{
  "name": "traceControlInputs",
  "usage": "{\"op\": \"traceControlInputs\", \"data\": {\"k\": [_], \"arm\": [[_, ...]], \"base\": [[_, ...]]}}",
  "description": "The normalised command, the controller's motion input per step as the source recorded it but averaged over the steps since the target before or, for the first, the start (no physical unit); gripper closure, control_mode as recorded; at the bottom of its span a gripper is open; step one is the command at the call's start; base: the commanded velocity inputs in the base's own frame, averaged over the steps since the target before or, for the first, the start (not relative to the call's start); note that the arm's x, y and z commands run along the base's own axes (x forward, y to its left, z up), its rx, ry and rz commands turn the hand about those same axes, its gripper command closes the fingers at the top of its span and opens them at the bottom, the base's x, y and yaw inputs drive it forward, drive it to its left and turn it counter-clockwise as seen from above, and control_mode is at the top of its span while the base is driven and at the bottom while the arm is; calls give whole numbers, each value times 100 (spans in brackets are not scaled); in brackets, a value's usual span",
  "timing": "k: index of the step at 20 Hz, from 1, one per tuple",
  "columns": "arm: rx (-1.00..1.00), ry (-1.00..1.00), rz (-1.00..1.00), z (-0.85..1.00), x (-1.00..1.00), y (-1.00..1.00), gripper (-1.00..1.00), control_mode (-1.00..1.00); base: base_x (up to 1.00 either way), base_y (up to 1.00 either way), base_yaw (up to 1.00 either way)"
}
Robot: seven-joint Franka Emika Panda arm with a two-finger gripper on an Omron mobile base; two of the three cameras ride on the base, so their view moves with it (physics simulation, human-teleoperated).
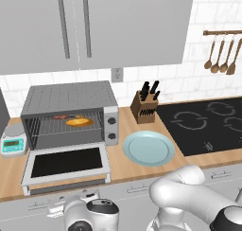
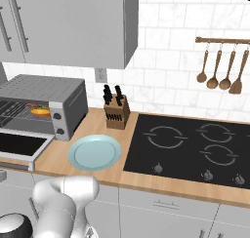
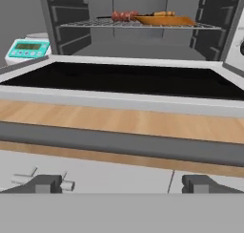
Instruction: Pick up the kebab skewer and baguette bread, and place them inside the toaster oven. Close the toaster oven door and start by setting the timer.
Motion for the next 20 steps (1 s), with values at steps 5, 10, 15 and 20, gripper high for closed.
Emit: {"op": "traceControlInputs", "data": {"k": [5,10,15,20], "arm": [[0,0,0,0,29,0,-100,-100],[0,0,0,-7,16,0,-100,-100],[0,0,0,-11,5,0,-100,-100],[0,0,0,-3,1,1,-100,-100]], "base": [[0,0,0],[0,0,0],[0,0,0],[0,0,0]]}}
